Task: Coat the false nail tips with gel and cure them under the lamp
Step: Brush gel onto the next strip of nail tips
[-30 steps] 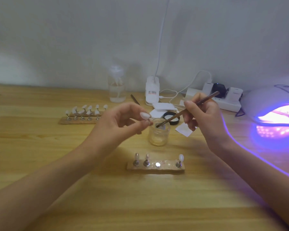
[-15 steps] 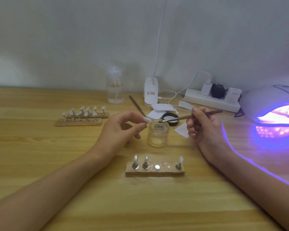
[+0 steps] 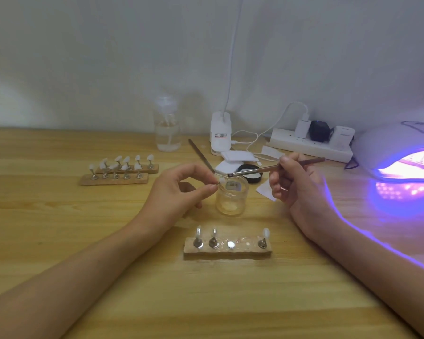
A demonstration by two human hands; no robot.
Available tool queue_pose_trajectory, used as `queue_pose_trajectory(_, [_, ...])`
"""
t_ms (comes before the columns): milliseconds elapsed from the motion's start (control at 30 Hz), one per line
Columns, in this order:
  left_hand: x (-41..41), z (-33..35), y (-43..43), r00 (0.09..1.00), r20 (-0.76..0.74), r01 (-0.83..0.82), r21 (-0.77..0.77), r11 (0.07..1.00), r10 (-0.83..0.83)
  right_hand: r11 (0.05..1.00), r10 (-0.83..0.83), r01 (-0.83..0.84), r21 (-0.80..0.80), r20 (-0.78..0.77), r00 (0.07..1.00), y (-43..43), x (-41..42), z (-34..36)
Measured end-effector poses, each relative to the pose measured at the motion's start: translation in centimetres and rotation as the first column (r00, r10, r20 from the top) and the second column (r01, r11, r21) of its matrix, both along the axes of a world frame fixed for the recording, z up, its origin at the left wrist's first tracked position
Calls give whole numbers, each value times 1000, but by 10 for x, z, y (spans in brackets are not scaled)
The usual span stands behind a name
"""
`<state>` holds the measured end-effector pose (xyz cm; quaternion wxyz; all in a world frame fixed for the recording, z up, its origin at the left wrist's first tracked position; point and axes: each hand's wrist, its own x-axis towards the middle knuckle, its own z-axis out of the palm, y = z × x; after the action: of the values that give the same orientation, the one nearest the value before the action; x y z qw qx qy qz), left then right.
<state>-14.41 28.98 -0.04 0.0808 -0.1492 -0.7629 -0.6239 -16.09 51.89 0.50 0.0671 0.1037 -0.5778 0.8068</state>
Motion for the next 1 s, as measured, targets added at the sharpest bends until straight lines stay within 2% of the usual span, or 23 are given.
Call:
queue_pose_trajectory(133, [0,0,0,1000,-15,-1,-20,1000,0,999,34,-34,39,-4,999,-3,0,-1])
queue_pose_trajectory(300, [0,1,0,1000,-20,7,-10,1000,-7,999,-21,20,46,15,1000,-1,-2,-2])
queue_pose_trajectory(433, [2,1,0,1000,-24,14,-6,1000,-14,997,39,-36,72,-36,999,-1,0,-1])
queue_pose_trajectory(567, [2,2,0,999,-27,24,-8,1000,-24,996,-21,22,81,-13,1000,-1,0,-2])
queue_pose_trajectory(700, [2,2,-1,999,-31,34,-9,999,-34,996,38,-33,84,-51,998,-2,2,0])
queue_pose_trajectory(833, [2,1,-1,999,-35,29,-9,1000,-30,994,-21,24,111,-27,999,-1,1,-1])
queue_pose_trajectory(1000, [1,0,-1,999,-36,29,-15,999,-29,993,60,-53,109,-62,996,-3,3,1])
